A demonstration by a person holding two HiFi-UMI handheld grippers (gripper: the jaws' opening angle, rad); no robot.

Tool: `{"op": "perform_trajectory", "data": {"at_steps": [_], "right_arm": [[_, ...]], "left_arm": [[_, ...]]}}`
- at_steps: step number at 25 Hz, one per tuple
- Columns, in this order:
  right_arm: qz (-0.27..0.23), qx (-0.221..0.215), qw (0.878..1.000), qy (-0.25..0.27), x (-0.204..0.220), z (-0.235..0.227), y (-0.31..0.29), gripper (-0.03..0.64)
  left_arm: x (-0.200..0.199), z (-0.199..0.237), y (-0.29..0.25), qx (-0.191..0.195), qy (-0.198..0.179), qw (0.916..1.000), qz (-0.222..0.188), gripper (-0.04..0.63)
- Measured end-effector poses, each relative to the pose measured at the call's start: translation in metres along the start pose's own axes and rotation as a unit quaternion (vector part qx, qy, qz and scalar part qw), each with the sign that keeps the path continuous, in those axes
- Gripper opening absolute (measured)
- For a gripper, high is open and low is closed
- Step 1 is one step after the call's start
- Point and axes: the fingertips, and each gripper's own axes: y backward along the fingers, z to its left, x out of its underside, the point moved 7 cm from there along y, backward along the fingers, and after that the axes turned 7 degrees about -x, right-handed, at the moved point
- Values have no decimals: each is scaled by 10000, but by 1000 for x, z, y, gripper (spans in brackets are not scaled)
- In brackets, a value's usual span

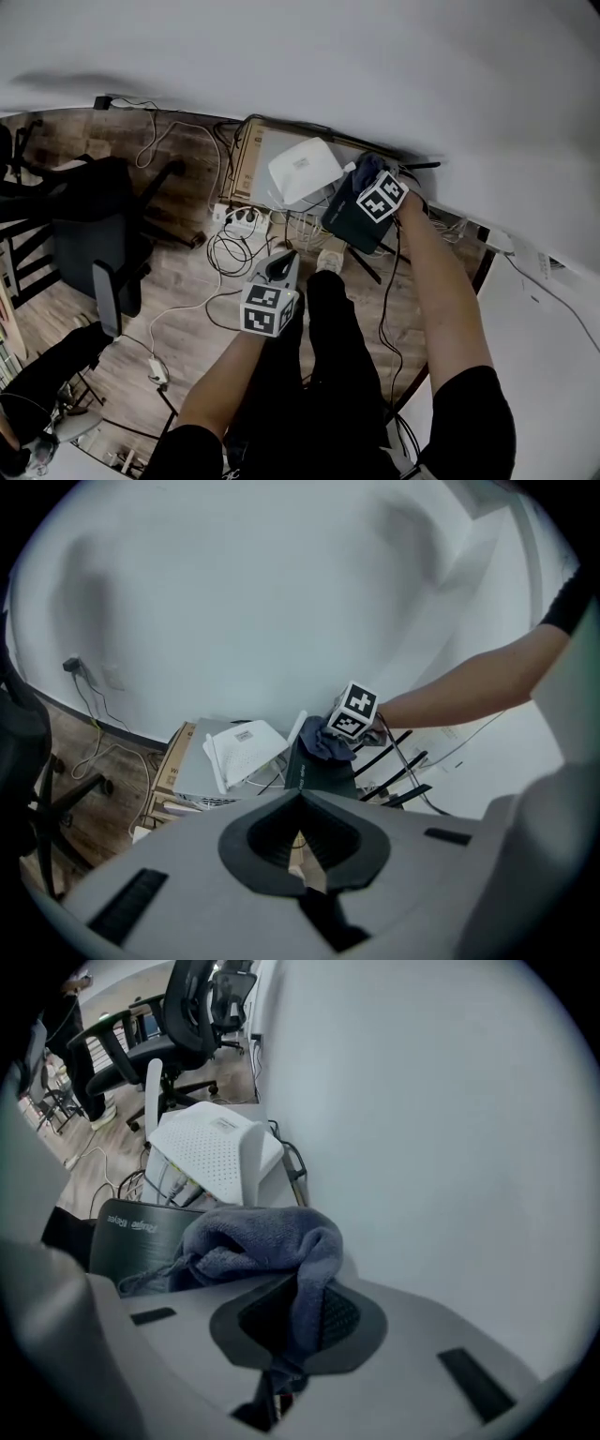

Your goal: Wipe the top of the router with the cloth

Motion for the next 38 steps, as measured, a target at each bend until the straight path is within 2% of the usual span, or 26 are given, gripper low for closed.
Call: {"op": "perform_trajectory", "data": {"at_steps": [5, 11, 16, 20, 24, 31, 35, 38], "right_arm": [[293, 100, 9993, -228, 6, -16, -4, 12], [1068, -70, 9934, -406, 23, -18, -4, 12], [1829, -263, 9781, -960, 38, -11, -4, 12], [2233, -500, 9671, -1110, 43, 0, -3, 12], [2618, -909, 9533, -1203, 48, 14, -1, 12], [2997, -1426, 9370, -1091, 51, 42, 3, 12], [2990, -1569, 9361, -983, 49, 56, 5, 12], [2889, -1860, 9315, -1196, 52, 71, 9, 12]], "left_arm": [[7, 3, -10, 7, -183, 9997, 142, -6], [12, -4, -13, 134, -281, 9992, 233, -8], [11, -8, -17, 253, -462, 9982, 297, -7], [11, -10, -16, 300, -573, 9975, 302, -6], [9, -8, -13, 306, -511, 9979, 268, -7], [17, -6, -10, 449, -566, 9968, 330, -7], [22, -8, -10, 519, -513, 9968, 335, -6], [20, -10, -11, 566, -430, 9970, 293, -7]]}}
